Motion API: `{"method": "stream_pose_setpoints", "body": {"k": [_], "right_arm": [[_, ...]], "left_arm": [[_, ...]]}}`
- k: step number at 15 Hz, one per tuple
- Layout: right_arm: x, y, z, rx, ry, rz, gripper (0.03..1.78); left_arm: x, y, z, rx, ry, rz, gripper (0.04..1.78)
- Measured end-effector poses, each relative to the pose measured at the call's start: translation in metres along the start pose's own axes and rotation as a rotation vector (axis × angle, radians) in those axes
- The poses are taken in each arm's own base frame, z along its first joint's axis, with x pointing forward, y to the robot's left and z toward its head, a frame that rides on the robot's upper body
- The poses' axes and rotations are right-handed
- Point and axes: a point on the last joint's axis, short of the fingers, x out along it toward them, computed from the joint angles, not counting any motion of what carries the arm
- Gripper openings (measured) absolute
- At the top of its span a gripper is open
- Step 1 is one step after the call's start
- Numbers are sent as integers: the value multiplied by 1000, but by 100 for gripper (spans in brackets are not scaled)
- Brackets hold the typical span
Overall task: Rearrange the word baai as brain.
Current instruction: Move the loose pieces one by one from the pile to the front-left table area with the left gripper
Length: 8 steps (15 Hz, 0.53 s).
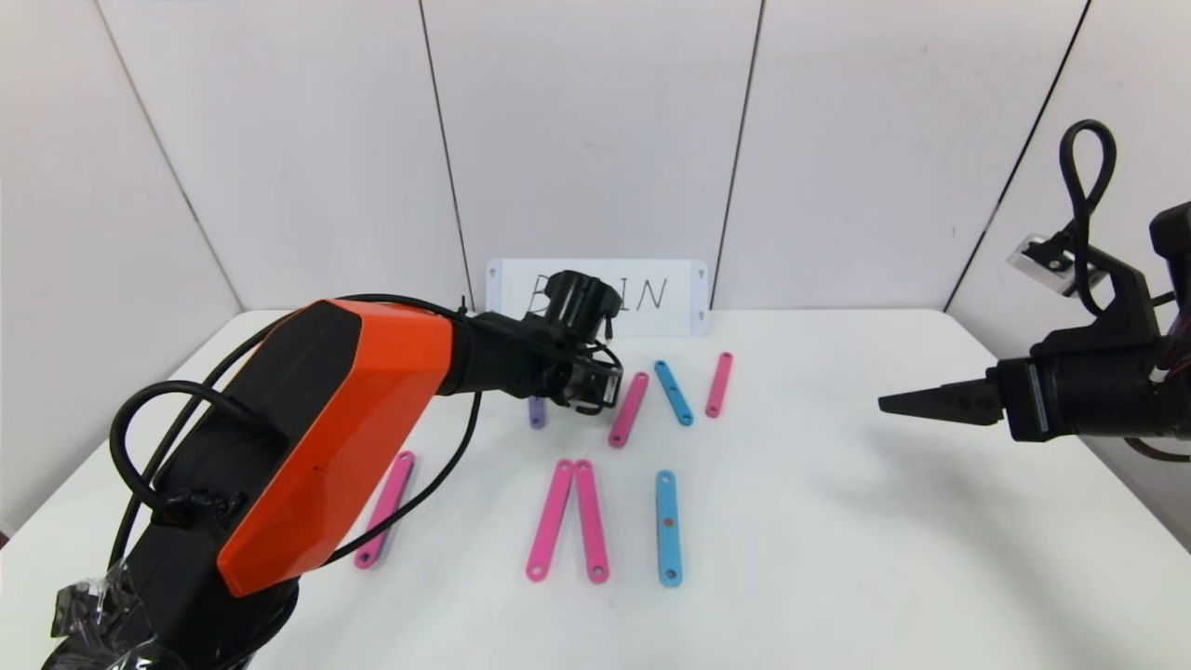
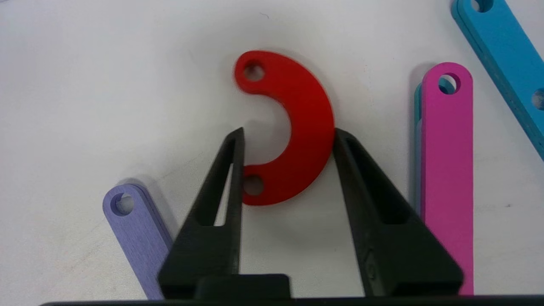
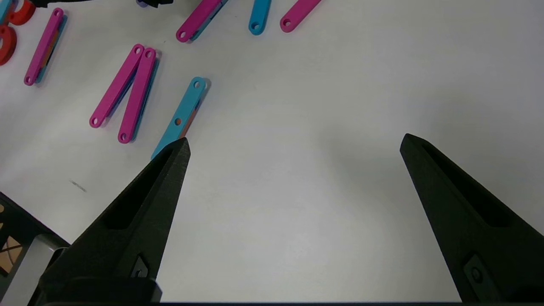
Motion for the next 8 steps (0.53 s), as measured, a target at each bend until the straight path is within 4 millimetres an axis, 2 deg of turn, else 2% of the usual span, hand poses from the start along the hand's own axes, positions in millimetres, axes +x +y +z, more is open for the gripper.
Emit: {"method": "stream_pose_setpoints", "body": {"k": [2,3,8], "right_arm": [[0,0,0,-1,-1,0,173],[0,0,0,-1,-1,0,173],[0,0,0,0,-1,-1,173]], "left_arm": [[1,0,-1,0,1,0,35],[1,0,-1,0,2,0,30],[1,0,-2,1,5,1,30]]}}
